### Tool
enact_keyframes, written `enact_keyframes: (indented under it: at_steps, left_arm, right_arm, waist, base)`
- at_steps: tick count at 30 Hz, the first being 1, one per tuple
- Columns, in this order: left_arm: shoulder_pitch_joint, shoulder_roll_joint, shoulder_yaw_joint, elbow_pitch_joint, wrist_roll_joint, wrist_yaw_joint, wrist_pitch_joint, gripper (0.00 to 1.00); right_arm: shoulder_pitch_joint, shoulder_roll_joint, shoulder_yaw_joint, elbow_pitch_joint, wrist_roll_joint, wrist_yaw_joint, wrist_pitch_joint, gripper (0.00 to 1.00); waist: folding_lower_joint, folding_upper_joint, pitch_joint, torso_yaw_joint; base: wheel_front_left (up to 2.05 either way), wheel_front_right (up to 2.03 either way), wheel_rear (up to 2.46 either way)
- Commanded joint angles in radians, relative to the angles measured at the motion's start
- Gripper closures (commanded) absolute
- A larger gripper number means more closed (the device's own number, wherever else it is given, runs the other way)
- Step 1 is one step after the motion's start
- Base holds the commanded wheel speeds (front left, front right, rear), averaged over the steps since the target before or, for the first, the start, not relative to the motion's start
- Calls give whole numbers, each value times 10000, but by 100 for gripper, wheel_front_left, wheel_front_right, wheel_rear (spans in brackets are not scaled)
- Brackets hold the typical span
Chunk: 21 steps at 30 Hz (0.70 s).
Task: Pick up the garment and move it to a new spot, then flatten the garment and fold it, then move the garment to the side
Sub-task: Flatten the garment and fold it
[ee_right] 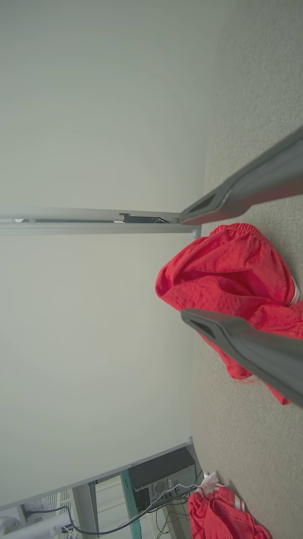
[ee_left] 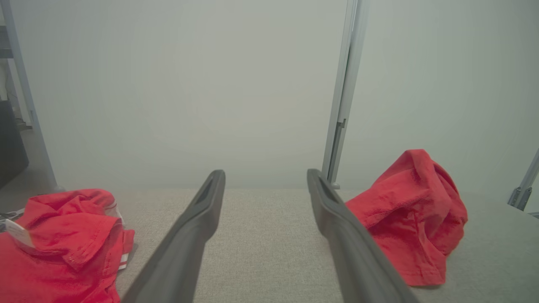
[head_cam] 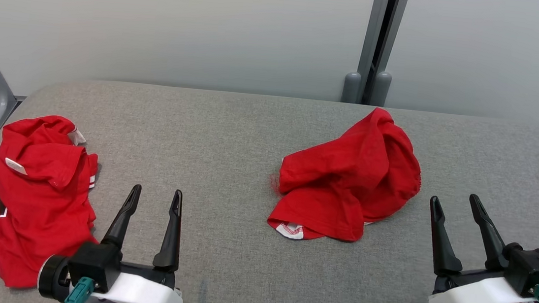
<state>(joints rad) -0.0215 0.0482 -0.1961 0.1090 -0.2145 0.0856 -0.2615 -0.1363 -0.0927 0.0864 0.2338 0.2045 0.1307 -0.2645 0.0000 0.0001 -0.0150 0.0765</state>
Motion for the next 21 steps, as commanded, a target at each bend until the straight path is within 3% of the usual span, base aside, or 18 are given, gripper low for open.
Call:
enact_keyframes:
  at_steps: [1,21]
  left_arm:
    - [-105,41,-9,27,17,-2,-27,0]
    - [-205,39,-335,76,143,35,-27,0]
  right_arm:
    - [14,-14,-28,11,-12,1,-23,0]
    - [-40,-4,152,471,263,1,-23,0]
  waist:
    - [0,-1,15,63]
    - [0,-1,248,344]
  base:
    - [0,0,0]
    - [0,0,0]
